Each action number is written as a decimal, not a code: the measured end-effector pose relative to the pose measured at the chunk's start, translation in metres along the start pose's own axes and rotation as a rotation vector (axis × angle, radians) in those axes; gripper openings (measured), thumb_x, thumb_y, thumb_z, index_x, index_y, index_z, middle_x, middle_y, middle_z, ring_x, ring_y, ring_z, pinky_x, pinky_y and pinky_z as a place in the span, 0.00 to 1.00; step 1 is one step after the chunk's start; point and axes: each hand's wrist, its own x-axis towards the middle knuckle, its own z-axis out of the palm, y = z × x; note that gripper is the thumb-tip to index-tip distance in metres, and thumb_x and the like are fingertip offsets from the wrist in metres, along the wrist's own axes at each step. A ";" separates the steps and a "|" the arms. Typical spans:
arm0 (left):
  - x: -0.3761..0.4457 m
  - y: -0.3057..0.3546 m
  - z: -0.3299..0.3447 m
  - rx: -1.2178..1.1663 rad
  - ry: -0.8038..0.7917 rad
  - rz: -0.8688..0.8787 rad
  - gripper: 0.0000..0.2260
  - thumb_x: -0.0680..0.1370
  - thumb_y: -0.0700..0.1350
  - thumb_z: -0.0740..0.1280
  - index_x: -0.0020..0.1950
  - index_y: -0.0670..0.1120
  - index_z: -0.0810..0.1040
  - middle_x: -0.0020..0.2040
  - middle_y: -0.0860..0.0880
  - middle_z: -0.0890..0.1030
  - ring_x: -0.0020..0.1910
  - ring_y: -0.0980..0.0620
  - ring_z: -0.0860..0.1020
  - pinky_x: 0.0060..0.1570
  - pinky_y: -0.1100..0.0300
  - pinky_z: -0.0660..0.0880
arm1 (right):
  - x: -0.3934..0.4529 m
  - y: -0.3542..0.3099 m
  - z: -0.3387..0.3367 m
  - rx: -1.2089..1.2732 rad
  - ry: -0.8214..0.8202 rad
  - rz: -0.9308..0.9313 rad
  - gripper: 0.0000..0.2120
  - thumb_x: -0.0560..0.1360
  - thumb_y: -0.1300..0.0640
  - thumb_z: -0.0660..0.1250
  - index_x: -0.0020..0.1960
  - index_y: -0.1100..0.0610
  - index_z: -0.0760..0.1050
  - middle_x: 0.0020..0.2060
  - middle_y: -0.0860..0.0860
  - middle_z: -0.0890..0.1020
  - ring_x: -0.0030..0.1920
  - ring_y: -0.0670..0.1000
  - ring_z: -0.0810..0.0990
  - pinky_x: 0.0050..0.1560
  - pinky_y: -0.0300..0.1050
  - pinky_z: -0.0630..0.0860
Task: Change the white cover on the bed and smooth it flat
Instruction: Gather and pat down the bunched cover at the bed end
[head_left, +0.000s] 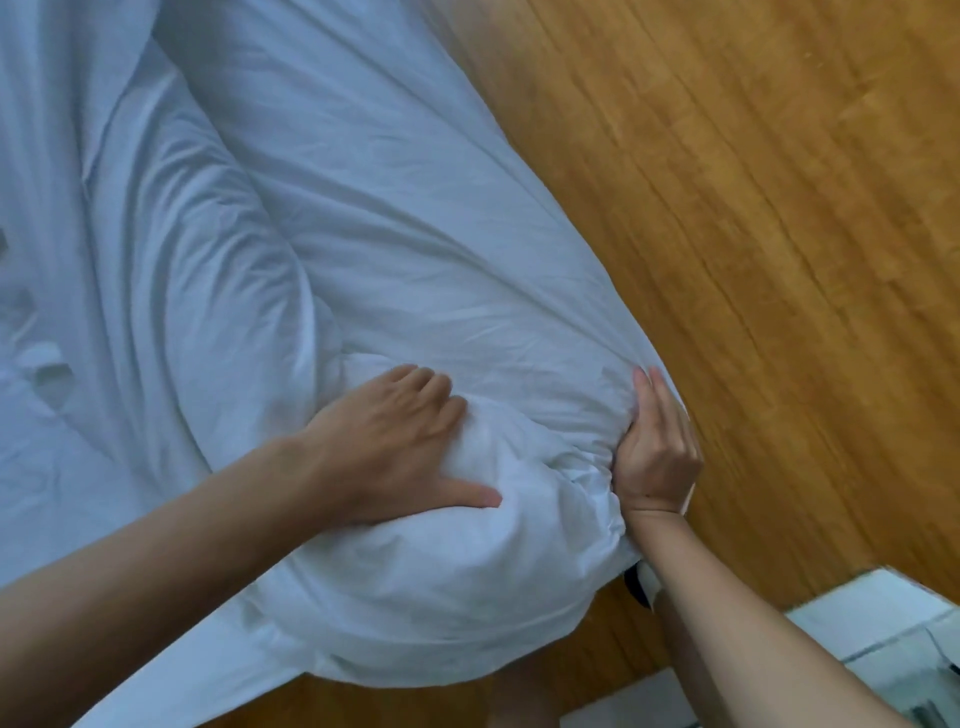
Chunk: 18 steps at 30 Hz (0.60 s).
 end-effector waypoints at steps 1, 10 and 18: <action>-0.001 0.000 0.004 0.004 -0.023 -0.015 0.43 0.66 0.79 0.38 0.55 0.48 0.73 0.50 0.49 0.74 0.51 0.49 0.73 0.59 0.57 0.66 | 0.000 0.000 -0.001 -0.001 0.000 -0.004 0.16 0.84 0.58 0.55 0.61 0.62 0.79 0.57 0.60 0.82 0.53 0.59 0.83 0.52 0.49 0.79; -0.014 0.007 0.002 -0.044 0.017 -0.217 0.36 0.66 0.79 0.41 0.33 0.48 0.67 0.33 0.51 0.77 0.36 0.48 0.79 0.34 0.57 0.66 | 0.000 0.003 0.001 0.022 0.013 -0.001 0.14 0.83 0.59 0.58 0.60 0.62 0.79 0.56 0.59 0.82 0.52 0.59 0.83 0.49 0.50 0.80; -0.047 0.016 -0.018 -0.106 0.535 -0.171 0.26 0.76 0.64 0.59 0.28 0.48 0.57 0.19 0.50 0.66 0.17 0.45 0.68 0.26 0.62 0.61 | 0.000 0.001 0.001 0.042 0.021 0.012 0.17 0.84 0.56 0.55 0.61 0.61 0.79 0.56 0.58 0.82 0.53 0.58 0.83 0.47 0.49 0.80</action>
